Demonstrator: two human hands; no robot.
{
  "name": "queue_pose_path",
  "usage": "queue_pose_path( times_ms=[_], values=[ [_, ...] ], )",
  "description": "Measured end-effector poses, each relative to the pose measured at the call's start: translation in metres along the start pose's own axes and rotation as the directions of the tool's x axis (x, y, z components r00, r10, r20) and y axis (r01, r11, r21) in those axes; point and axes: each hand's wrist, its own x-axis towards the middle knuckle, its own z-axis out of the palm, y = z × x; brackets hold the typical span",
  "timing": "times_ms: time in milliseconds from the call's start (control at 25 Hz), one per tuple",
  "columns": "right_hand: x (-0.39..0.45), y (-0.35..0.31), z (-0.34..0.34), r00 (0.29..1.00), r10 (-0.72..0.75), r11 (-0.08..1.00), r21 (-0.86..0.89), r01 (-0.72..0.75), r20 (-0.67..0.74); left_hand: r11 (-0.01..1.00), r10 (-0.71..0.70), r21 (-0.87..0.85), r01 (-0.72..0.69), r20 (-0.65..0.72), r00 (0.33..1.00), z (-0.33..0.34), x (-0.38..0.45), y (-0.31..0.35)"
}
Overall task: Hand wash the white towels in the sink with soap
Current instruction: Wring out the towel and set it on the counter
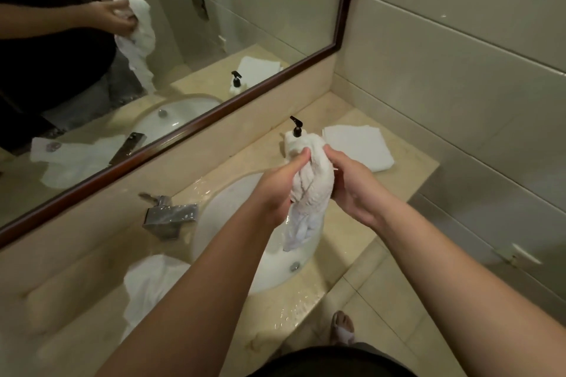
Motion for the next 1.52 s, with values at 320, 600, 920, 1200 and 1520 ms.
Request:
queue_pose_path(
  times_ms=[320,600,920,1200,1520],
  values=[
    [0.009,-0.03,-0.068,0.999,0.019,1.0,0.015,-0.018,-0.042,0.993,0.015,0.12,-0.006,-0.068,0.998,0.072,0.027,0.015],
    [0.026,-0.049,-0.109,0.973,-0.175,0.974,-0.174,0.148,-0.151,0.915,0.211,0.385,-0.118,-0.208,0.955,0.129,0.057,0.02],
    [0.044,-0.06,-0.151,0.948,-0.252,0.956,-0.201,0.213,-0.193,0.997,0.065,0.063,-0.05,-0.266,0.962,0.159,0.083,0.018],
    [0.046,-0.061,-0.171,0.969,-0.131,0.951,-0.302,0.064,-0.21,0.998,0.025,-0.046,-0.038,-0.248,0.968,0.168,0.09,0.009],
    [0.033,-0.061,-0.175,0.936,-0.22,0.964,-0.211,0.164,-0.276,0.996,0.082,0.05,-0.071,-0.275,0.958,0.182,0.091,0.016]
  ],
)
